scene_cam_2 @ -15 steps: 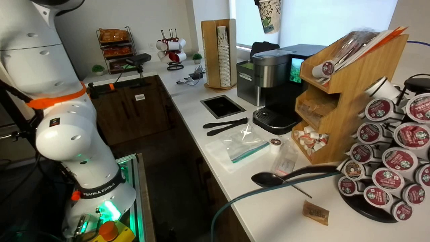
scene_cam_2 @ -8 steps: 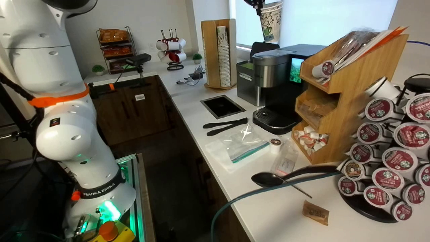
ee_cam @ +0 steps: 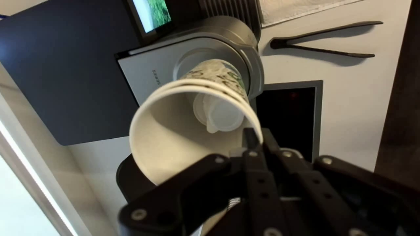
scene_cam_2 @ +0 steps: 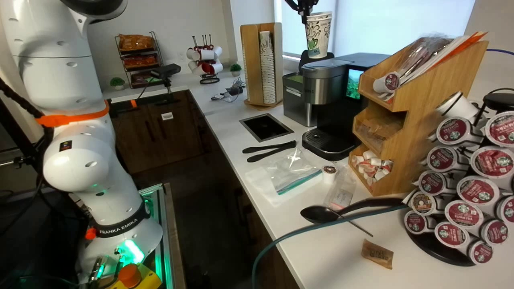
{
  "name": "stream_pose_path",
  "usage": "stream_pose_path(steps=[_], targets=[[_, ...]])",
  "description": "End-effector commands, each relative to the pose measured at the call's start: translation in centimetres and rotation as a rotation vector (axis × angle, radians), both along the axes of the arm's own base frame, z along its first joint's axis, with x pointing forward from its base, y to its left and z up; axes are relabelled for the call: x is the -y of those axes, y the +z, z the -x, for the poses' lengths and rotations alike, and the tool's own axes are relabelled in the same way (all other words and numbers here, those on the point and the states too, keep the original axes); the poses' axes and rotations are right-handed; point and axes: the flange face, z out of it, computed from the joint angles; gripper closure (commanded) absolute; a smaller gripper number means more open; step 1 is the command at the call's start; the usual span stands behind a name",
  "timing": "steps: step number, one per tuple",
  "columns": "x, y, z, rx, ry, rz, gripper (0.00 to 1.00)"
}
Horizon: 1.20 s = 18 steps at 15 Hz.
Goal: Put the paper cups on the coffee machine
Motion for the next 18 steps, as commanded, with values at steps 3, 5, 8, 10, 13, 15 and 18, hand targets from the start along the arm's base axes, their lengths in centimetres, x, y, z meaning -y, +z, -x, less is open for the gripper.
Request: stream_pose_path(steps=[3, 5, 8, 10, 13, 15, 18], targets=[[-0.2, 0.2, -0.9, -0.032, -0.024, 0.025, 0.99], [-0.3, -0.1, -1.3, -0.036, -0.025, 0.023, 0.99], [-0.5, -0.5, -1.9, -0.041, -0.031, 0.024, 0.99], [-0.5, -0.9, -2.1, -0.059, -0.03, 0.03, 0.9], [-0.7, -1.2, -2.1, -0.087, -0.025, 0.035, 0.79], [-0.7, -1.3, -2.1, -0.104, -0.023, 0.041, 0.64], [-0.8, -0.5, -2.0, -0.082, -0.027, 0.043, 0.42]])
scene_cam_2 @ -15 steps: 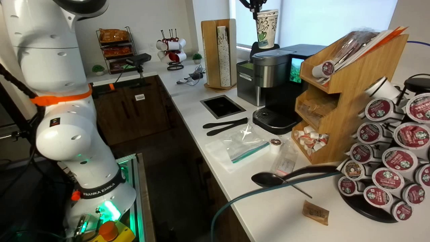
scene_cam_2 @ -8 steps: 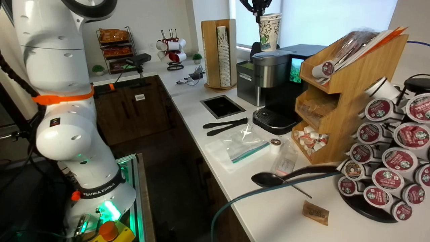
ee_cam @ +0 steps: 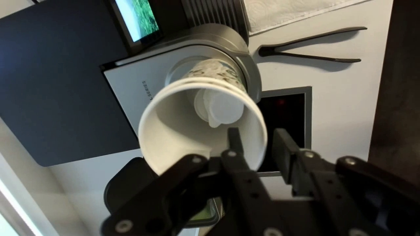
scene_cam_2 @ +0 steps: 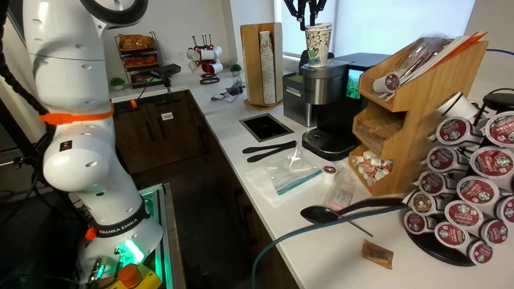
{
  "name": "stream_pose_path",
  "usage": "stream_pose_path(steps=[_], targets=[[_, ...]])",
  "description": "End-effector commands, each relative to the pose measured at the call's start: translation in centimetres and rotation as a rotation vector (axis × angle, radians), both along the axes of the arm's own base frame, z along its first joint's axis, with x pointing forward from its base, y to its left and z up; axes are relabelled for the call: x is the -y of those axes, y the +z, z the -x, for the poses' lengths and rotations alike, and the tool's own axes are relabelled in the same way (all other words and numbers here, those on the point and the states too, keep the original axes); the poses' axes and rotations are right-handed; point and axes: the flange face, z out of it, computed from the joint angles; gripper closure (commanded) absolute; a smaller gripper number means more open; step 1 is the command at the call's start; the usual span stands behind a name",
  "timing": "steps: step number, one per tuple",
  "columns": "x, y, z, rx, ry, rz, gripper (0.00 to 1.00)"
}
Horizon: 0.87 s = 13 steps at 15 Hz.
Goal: Put the paper cups on the coffee machine
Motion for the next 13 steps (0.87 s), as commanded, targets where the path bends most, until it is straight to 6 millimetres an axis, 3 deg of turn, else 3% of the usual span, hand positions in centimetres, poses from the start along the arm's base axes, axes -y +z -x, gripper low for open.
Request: stream_pose_path(steps=[1, 5, 6, 11, 12, 13], targets=[[-0.3, 1.2, 0.2, 0.007, -0.015, 0.031, 0.35], [-0.6, 3.2, 0.4, 0.076, -0.025, 0.05, 0.04], [-0.8, 3.9, 0.7, 0.099, -0.028, 0.052, 0.01], [-0.3, 9.3, 2.9, 0.286, -0.187, 0.064, 0.0], [-0.5, 7.5, 1.7, 0.228, -0.122, 0.062, 0.0], [-0.4, 8.5, 2.2, 0.26, -0.147, 0.059, 0.0]])
